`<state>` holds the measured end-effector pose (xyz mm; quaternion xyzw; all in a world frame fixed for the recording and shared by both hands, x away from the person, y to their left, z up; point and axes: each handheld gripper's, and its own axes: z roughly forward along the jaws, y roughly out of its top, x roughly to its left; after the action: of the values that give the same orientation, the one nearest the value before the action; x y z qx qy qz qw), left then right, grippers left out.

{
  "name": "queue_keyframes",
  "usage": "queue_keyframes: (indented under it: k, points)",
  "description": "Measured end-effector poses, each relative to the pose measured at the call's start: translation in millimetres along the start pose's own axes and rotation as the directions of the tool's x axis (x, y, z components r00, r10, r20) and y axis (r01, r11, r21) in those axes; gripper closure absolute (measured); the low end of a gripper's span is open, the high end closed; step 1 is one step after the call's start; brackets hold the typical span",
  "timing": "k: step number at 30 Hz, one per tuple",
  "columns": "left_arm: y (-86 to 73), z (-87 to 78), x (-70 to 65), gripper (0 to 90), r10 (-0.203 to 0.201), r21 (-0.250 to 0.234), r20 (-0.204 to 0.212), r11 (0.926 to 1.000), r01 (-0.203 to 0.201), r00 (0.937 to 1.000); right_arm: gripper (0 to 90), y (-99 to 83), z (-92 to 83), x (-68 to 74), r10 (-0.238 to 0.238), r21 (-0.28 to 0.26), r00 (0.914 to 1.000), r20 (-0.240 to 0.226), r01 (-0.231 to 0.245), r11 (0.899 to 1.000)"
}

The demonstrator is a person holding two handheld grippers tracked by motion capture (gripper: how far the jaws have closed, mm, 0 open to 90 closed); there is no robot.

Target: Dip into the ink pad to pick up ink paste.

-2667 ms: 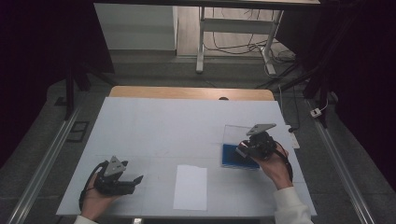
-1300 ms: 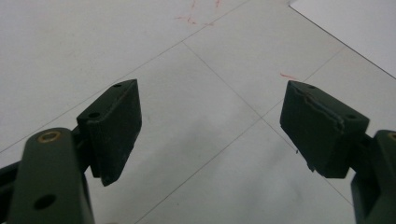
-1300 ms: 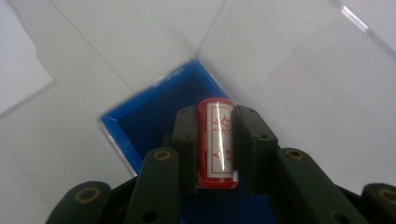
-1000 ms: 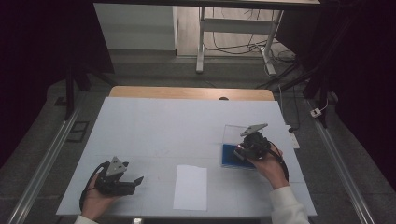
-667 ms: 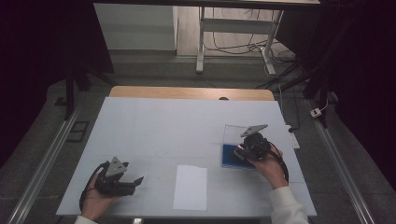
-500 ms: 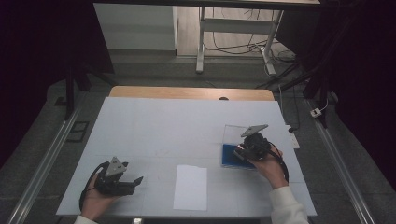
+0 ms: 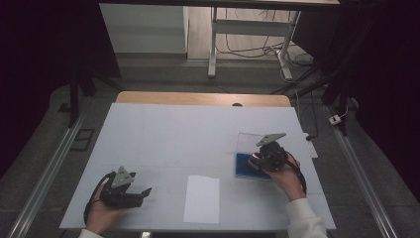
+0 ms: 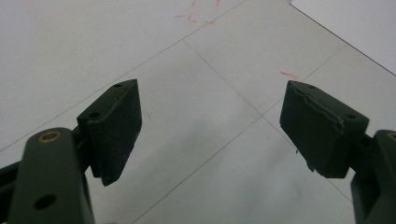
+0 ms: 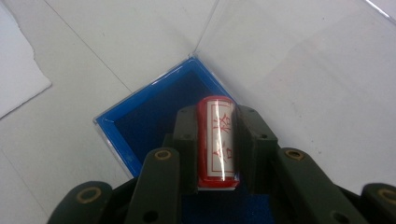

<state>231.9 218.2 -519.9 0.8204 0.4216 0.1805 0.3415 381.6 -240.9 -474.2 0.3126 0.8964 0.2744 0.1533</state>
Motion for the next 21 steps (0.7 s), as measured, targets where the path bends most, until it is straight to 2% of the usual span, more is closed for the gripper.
queue_keyframes:
  k: [3, 6, 9, 13, 16, 21]
  points:
    - [0.0, -0.8, -0.4, 21.2, 0.002, -0.003, -0.002, 1.0, -0.002, 1.0, 70.7, -0.8, -0.6, -0.3, -0.003, -0.013, 1.0, -0.003, 0.003, 1.0]
    - [-0.8, -1.9, 1.2, 21.2, 0.002, -0.008, -0.004, 1.0, -0.002, 1.0, 70.4, 1.8, -8.0, -0.4, -0.028, -0.027, 0.9996, 0.01, 0.029, 0.999]
    - [-2.0, -1.2, 4.0, 21.2, -0.008, -0.006, -0.004, 1.0, 0.008, 1.0, 70.4, 3.6, -21.1, -2.5, 0.016, -0.124, 0.9998, -0.006, -0.017, 0.992]
    - [-2.3, -1.6, 5.4, 21.2, -0.013, -0.008, -0.004, 0.9999, 0.013, 0.9999, 70.4, 4.7, -28.4, -1.2, 0.005, -0.138, 1.0, -0.008, -0.006, 0.99]
    - [-2.6, -1.9, 5.1, 21.2, -0.01, -0.007, -0.006, 0.9999, 0.01, 0.9999, 70.3, 4.9, -30.5, 0.1, 0.023, -0.151, 0.9994, -0.027, -0.027, 0.988]
    - [-2.6, -1.7, 4.6, 21.2, -0.01, -0.009, -0.01, 0.9999, 0.01, 0.9999, 70.3, 6.6, -35.4, 4.0, 0.014, -0.168, 0.9995, -0.029, -0.019, 0.986]
